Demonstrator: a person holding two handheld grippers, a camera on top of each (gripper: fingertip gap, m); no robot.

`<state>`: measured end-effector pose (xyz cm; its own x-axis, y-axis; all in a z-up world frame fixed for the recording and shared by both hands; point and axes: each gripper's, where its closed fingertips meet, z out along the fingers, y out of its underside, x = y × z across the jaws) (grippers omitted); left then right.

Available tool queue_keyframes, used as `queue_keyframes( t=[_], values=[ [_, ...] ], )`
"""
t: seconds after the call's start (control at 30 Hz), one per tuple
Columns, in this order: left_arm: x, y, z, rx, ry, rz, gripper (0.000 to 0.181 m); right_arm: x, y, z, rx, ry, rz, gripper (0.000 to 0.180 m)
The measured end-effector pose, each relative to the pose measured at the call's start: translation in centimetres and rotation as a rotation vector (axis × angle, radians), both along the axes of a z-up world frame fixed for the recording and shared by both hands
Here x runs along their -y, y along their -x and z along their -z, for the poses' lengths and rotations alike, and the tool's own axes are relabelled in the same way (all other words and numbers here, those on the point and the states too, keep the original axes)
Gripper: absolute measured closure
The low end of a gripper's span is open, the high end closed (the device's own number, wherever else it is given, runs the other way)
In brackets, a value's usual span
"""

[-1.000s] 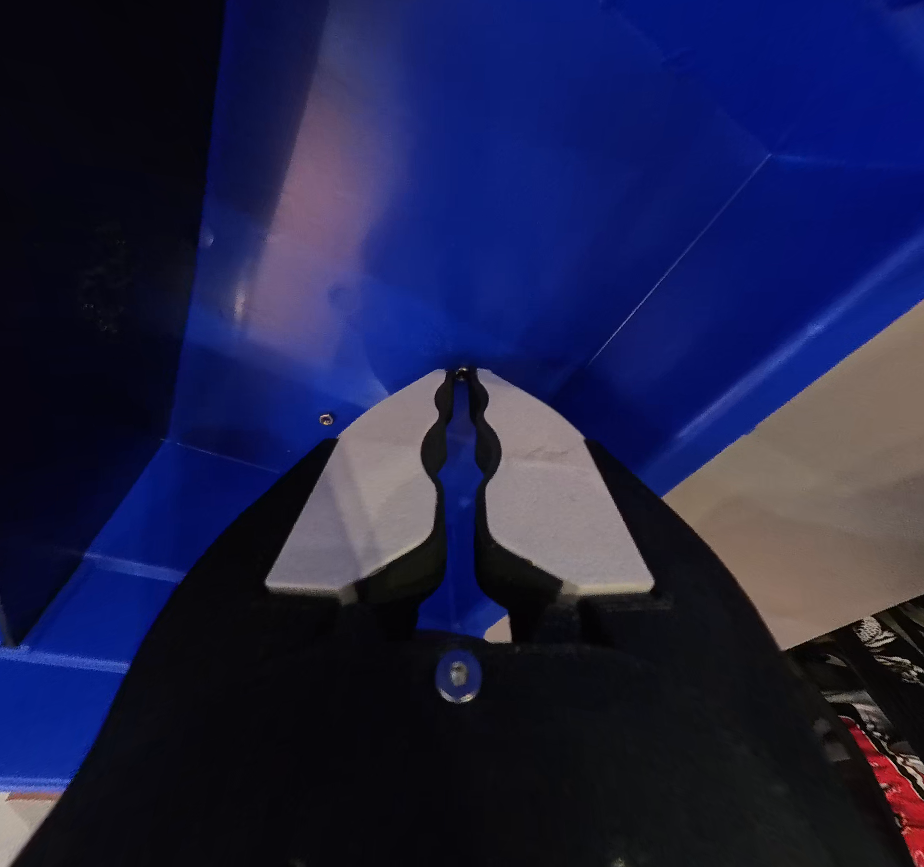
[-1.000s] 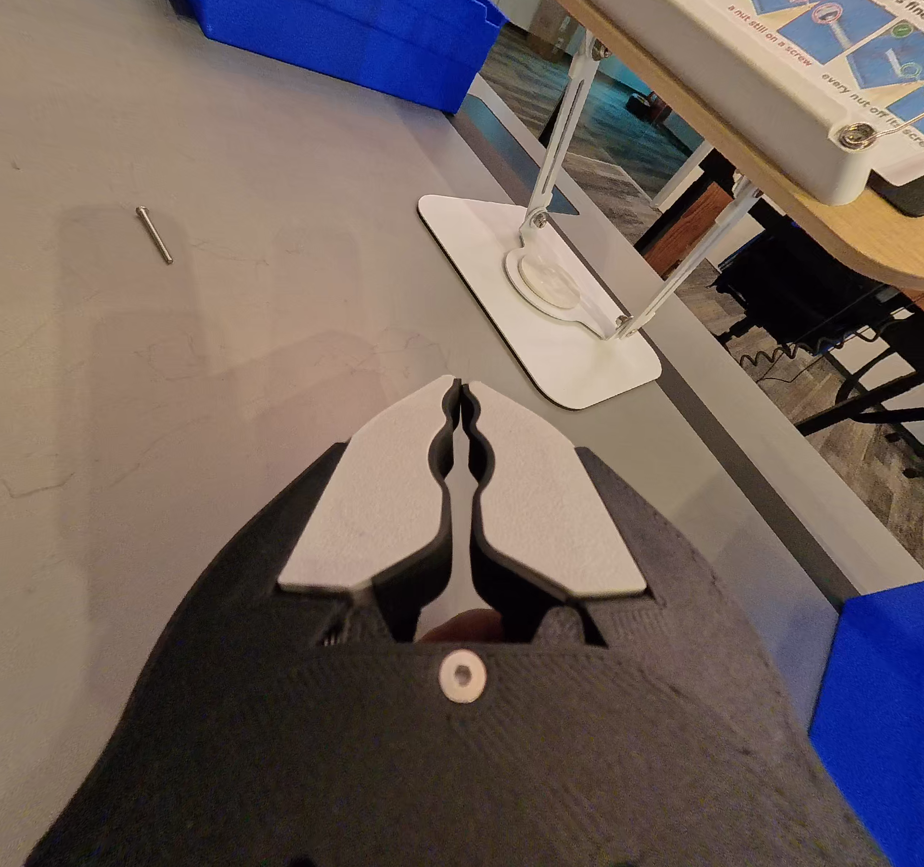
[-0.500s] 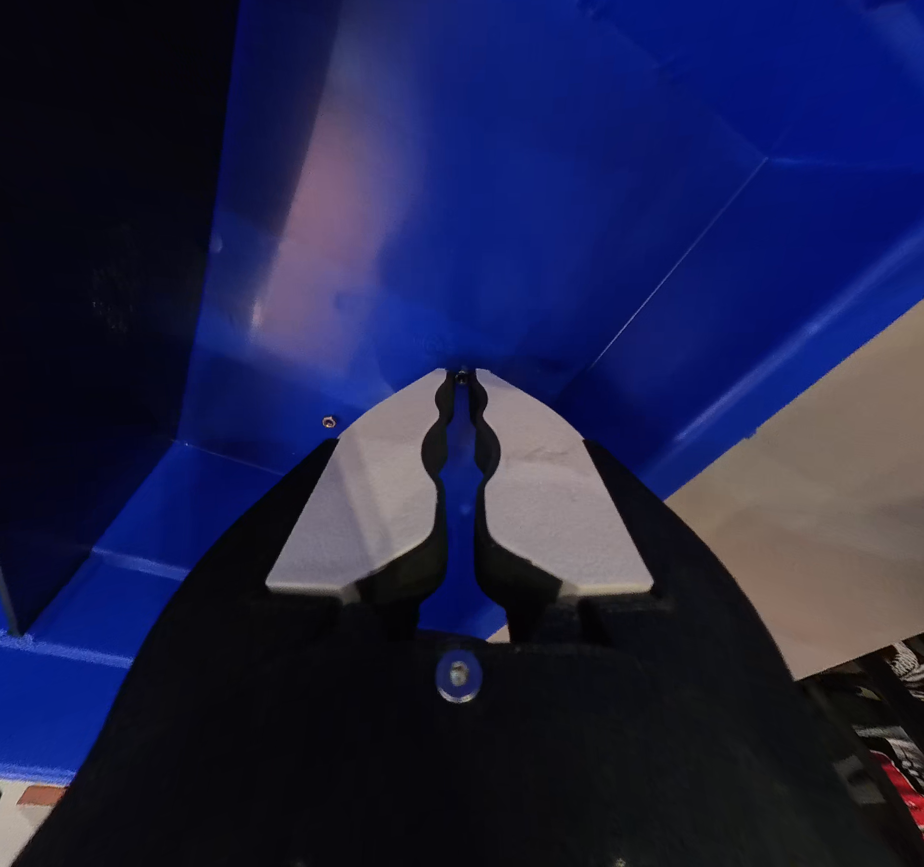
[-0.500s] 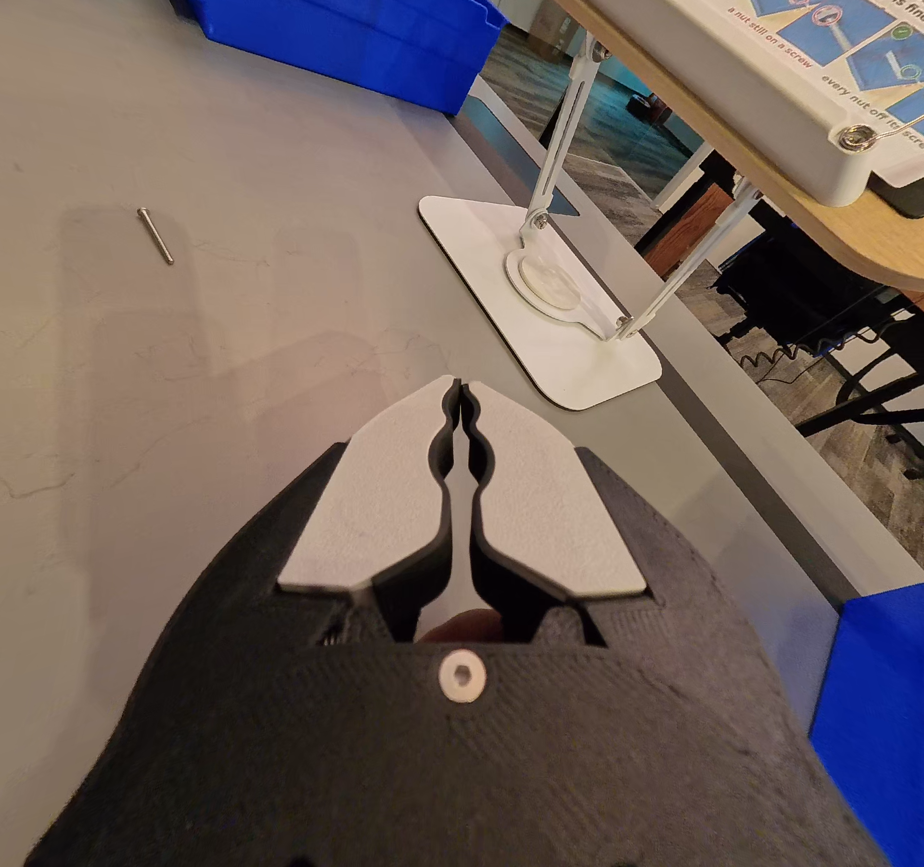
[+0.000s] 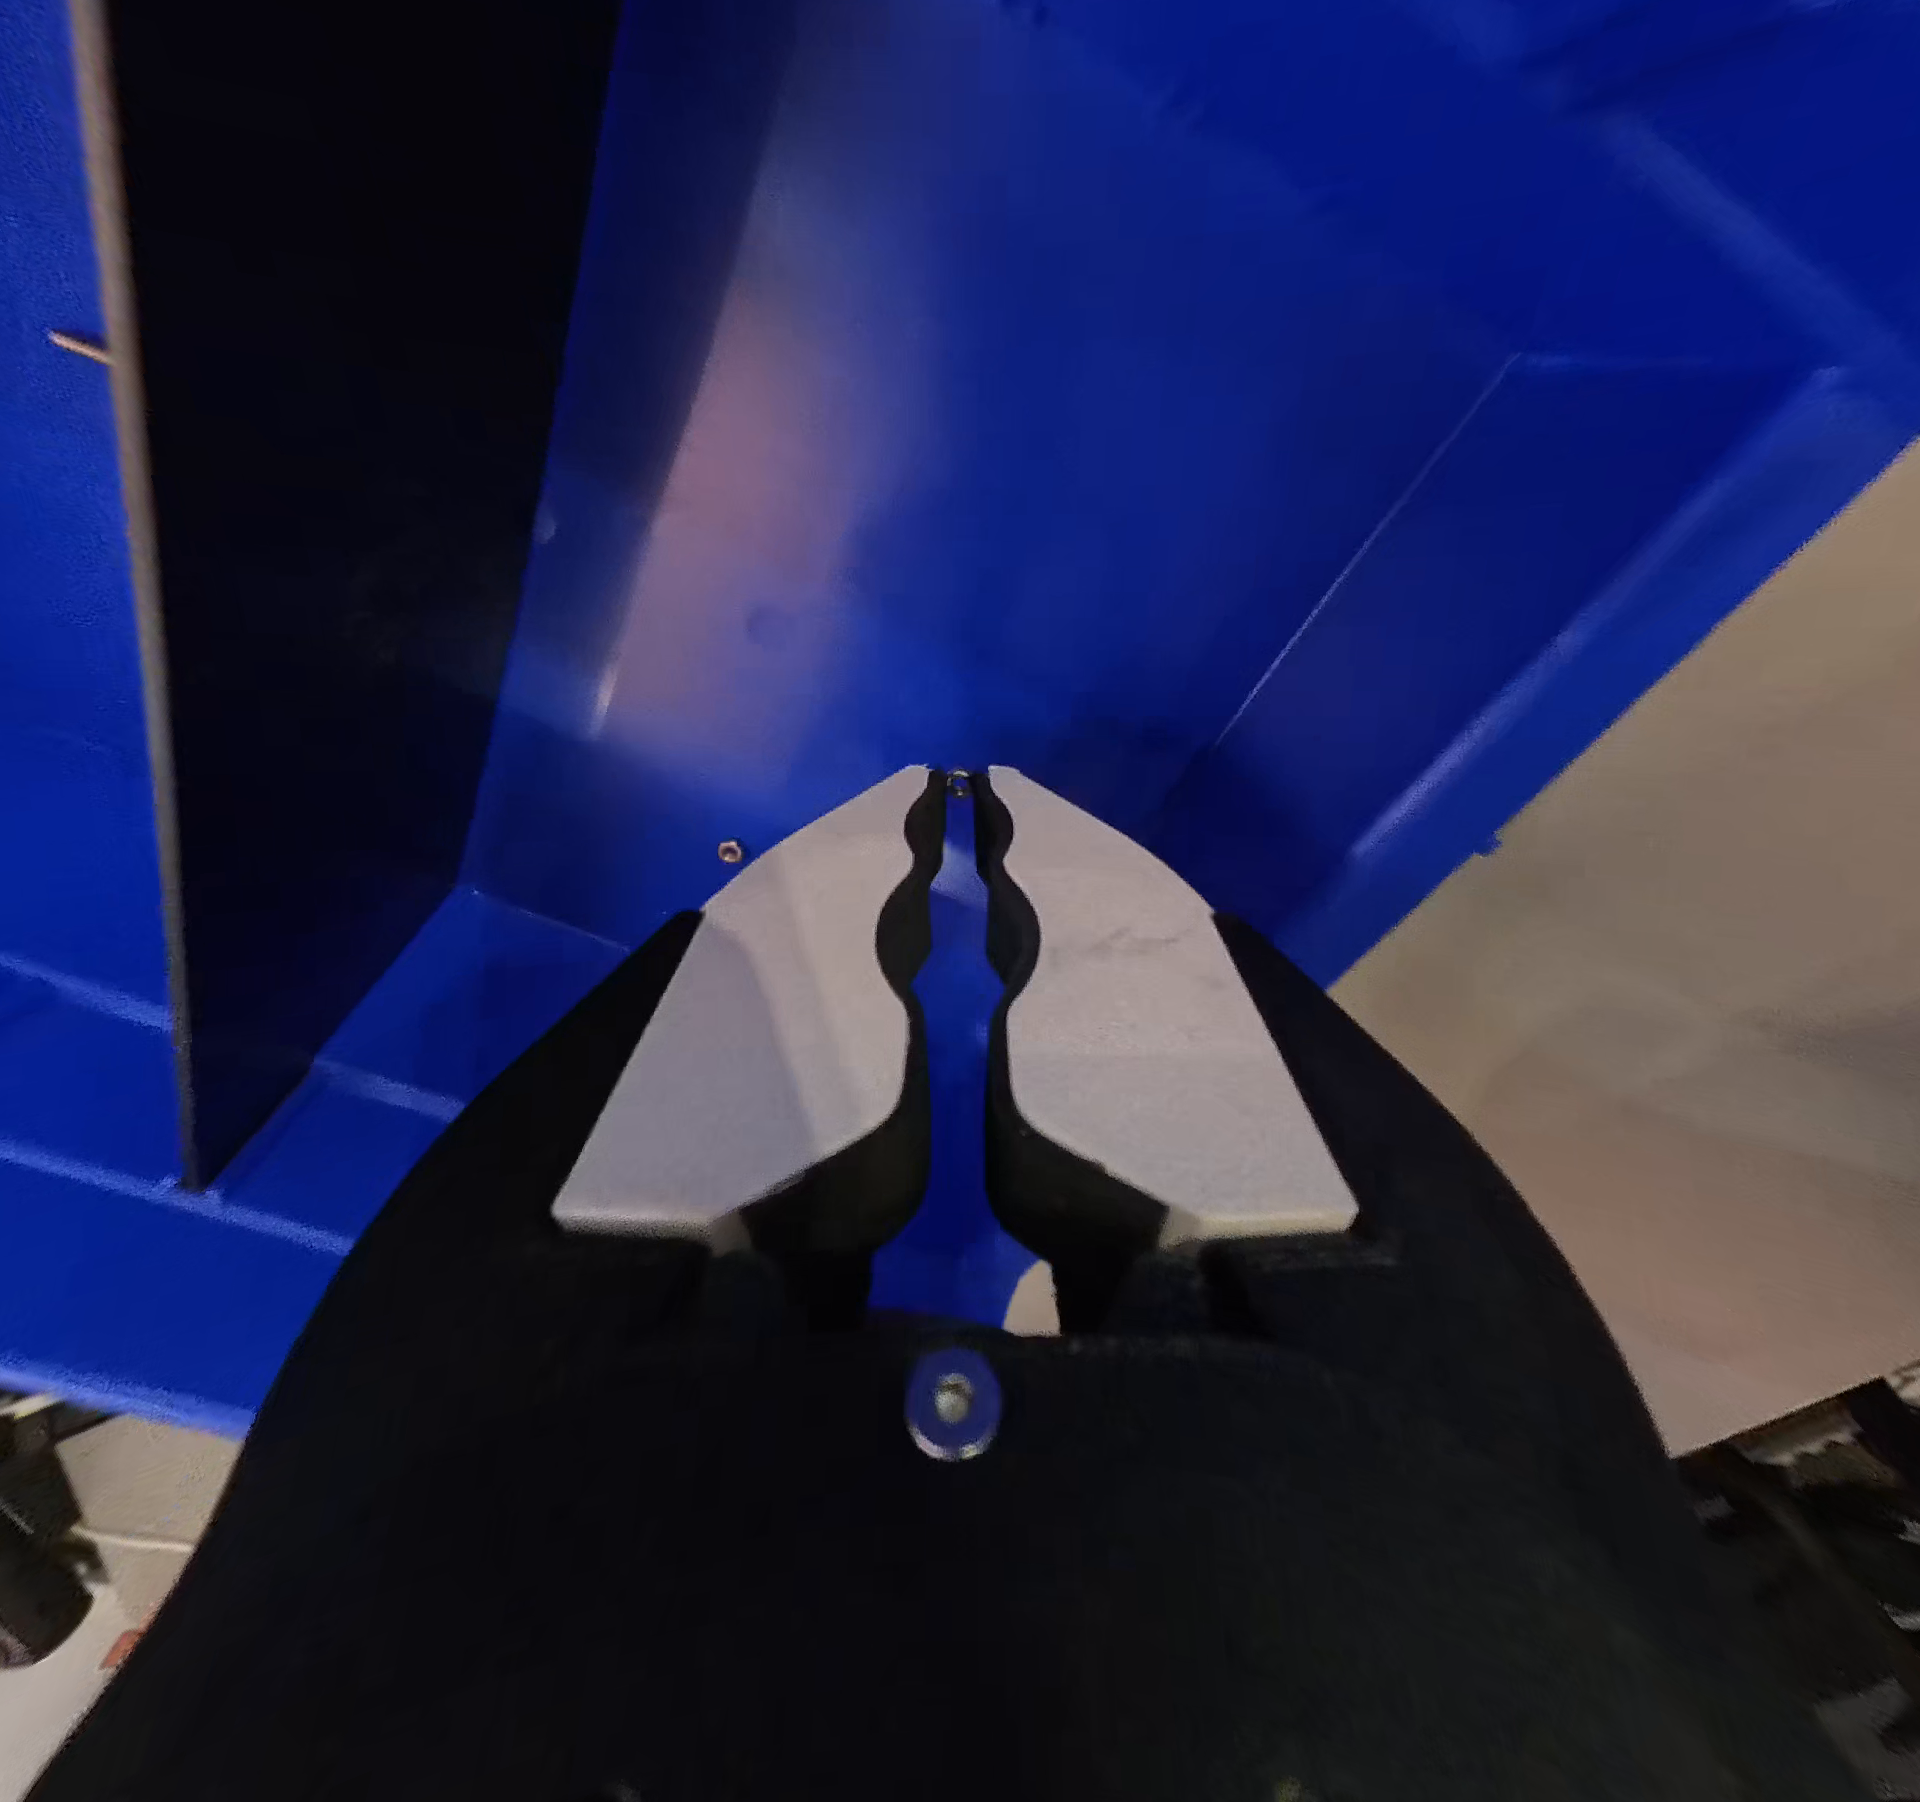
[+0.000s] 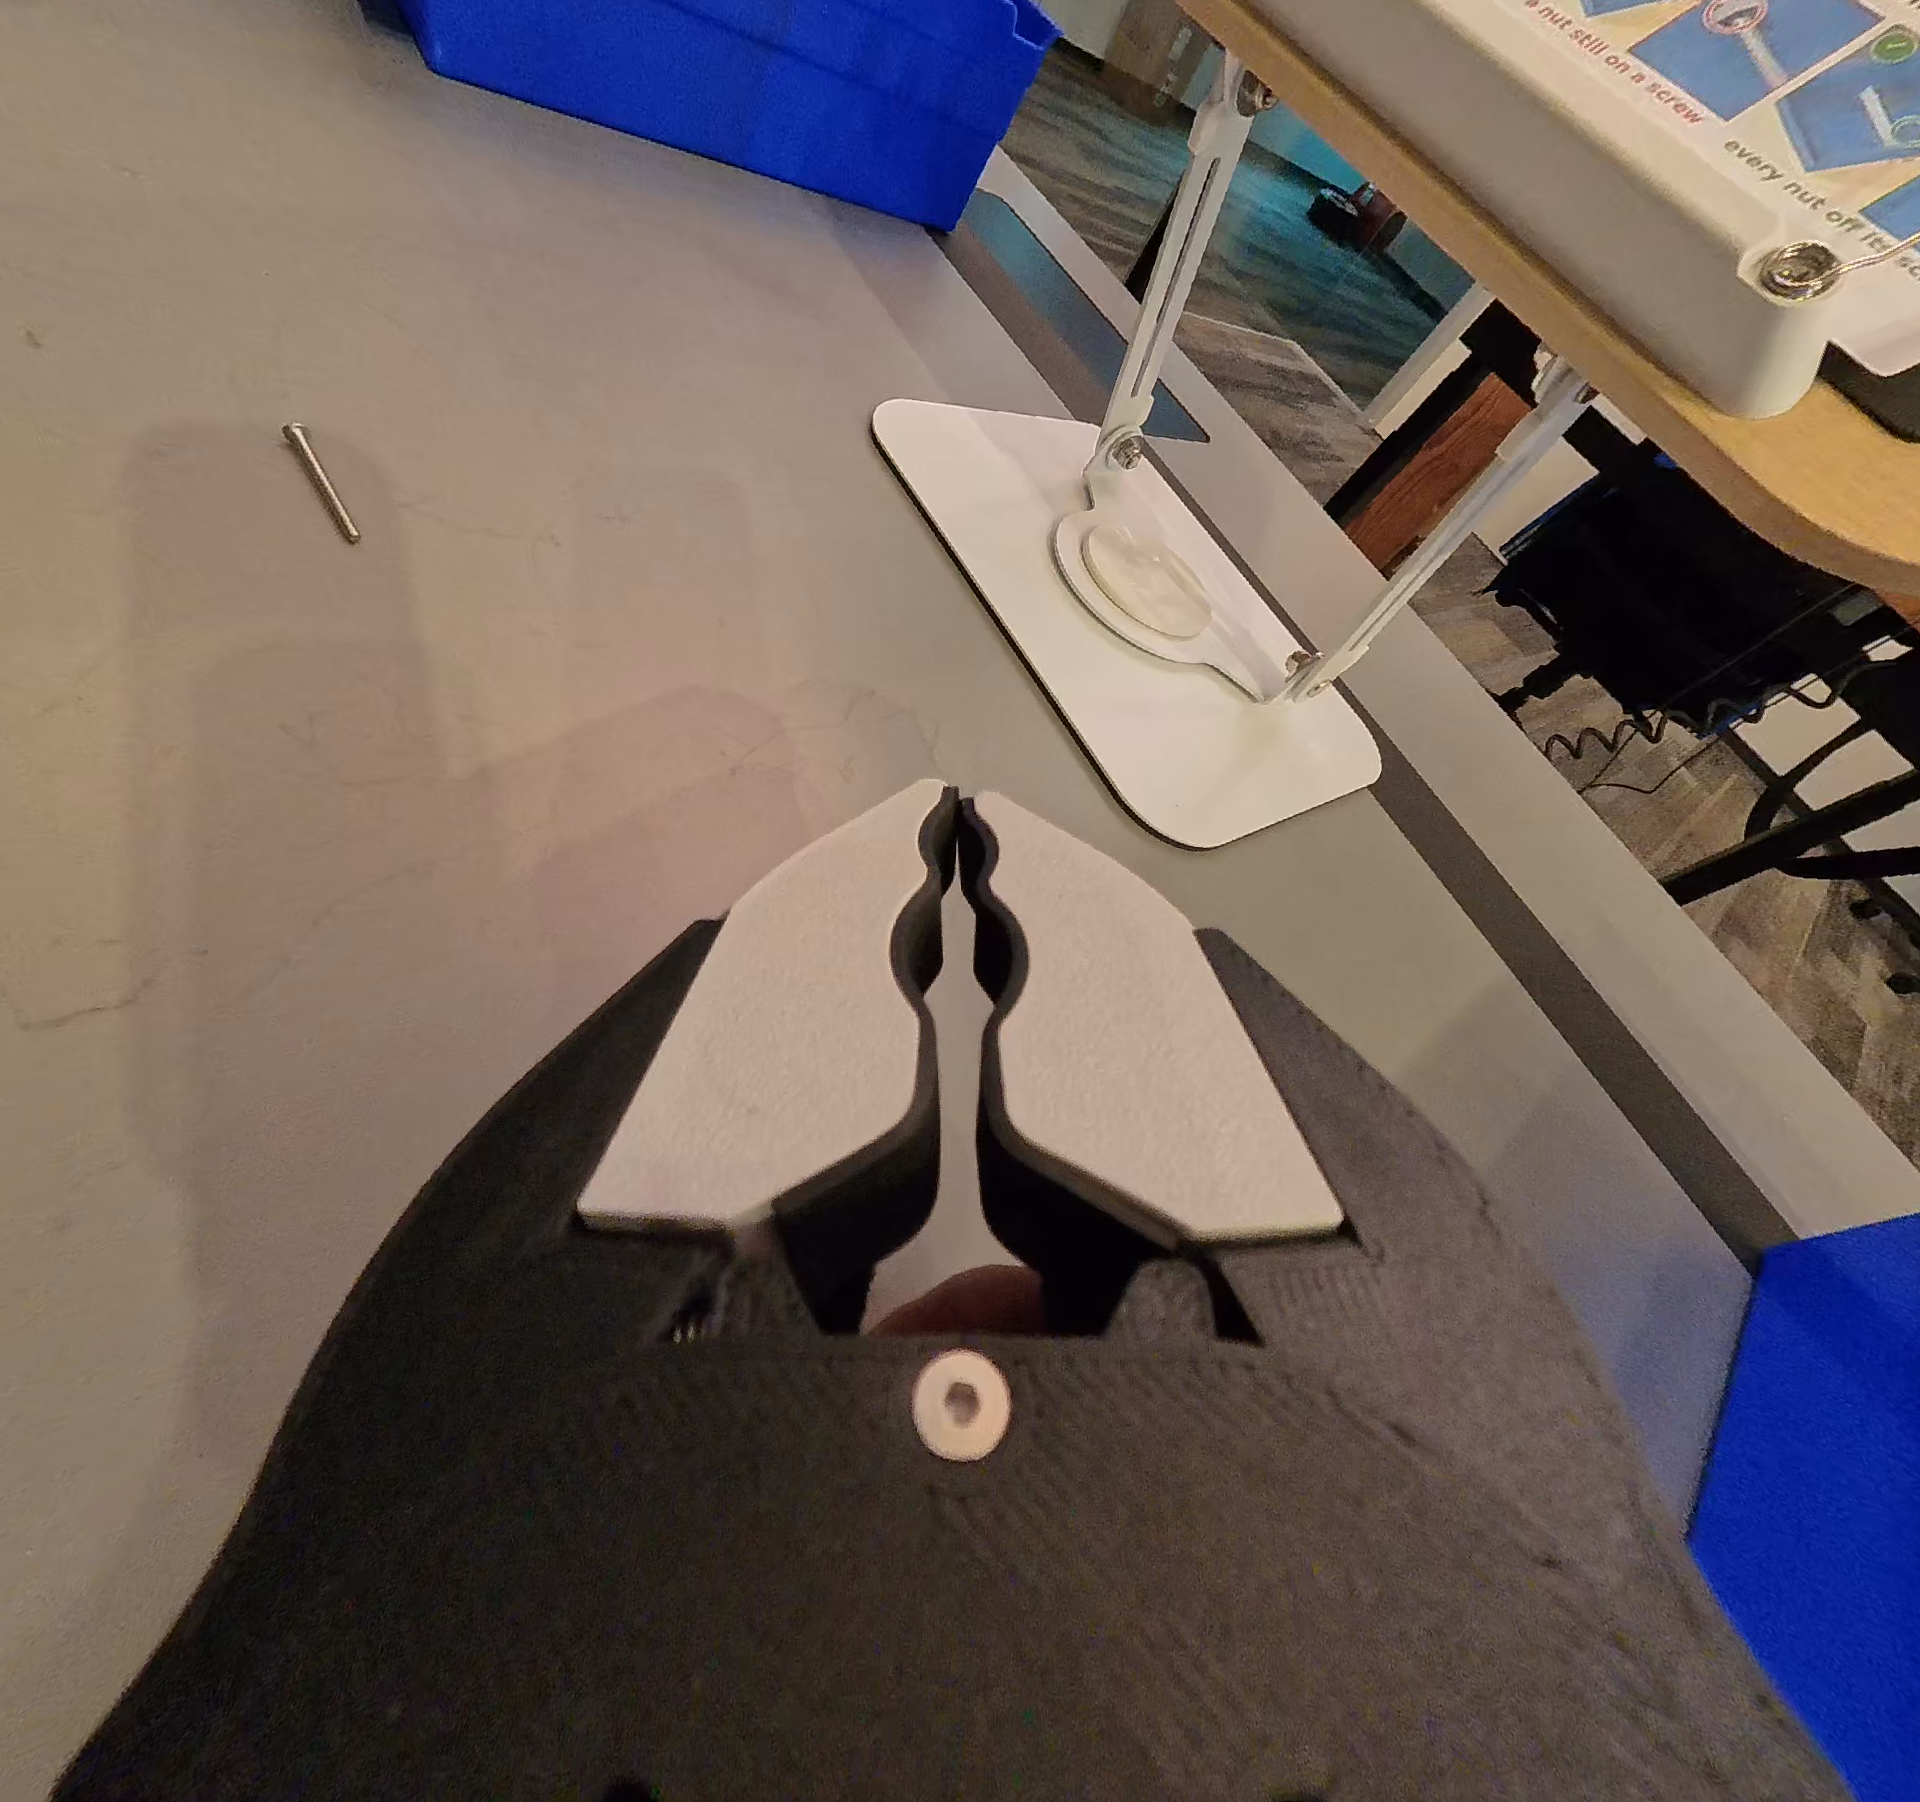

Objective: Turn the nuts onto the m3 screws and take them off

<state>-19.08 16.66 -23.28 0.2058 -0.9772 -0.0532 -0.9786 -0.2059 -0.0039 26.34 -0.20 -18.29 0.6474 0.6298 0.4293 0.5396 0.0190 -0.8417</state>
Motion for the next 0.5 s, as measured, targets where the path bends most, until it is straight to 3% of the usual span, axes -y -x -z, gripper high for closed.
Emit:
queue_keyframes(
  t=[0.23,0.5],
  values=[
    [1.5,-0.8,-3.3,0.029,-0.034,0.036,0.176,0.0,0.0,-0.1,-0.001,-0.002,-0.002,0.18],
    [6.1,-2.3,-7.8,0.108,-0.089,0.103,0.176,0.3,0.5,-0.3,0.003,-0.01,-0.014,0.18]
  ],
)
